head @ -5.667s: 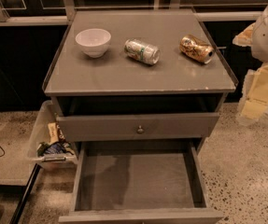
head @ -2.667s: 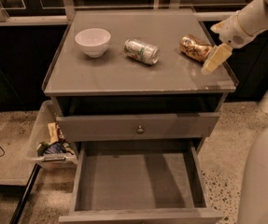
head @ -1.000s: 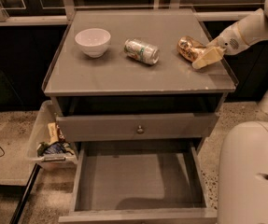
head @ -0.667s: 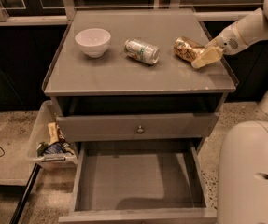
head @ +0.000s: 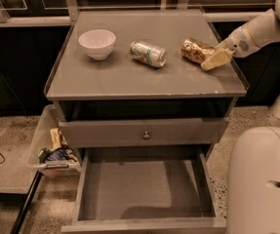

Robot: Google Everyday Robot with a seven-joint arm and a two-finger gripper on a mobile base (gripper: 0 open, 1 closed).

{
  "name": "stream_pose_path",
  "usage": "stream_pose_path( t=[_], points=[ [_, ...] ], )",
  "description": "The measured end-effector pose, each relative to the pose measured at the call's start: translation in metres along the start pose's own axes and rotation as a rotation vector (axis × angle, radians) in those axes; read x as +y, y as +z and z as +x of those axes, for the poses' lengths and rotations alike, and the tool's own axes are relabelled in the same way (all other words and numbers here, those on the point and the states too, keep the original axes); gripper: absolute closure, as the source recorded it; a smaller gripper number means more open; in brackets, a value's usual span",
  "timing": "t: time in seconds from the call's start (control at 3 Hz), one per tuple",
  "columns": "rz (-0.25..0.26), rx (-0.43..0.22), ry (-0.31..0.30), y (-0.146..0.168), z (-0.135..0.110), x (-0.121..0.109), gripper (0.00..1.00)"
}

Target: Place orange can into middle drawer

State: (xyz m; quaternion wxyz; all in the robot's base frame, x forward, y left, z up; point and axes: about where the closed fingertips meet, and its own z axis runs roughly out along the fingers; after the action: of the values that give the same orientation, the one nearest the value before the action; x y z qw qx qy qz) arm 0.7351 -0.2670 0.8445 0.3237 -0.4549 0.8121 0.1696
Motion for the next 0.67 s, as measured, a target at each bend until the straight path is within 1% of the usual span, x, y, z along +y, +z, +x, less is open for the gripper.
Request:
stream_pose_path(
  t=[0.33,0.67],
  points=[
    [0.0,0.0,0.0,0.0,0.0,0.0,0.86],
    [0.0,0.0,0.0,0.0,0.0,0.0,1.0]
  ],
)
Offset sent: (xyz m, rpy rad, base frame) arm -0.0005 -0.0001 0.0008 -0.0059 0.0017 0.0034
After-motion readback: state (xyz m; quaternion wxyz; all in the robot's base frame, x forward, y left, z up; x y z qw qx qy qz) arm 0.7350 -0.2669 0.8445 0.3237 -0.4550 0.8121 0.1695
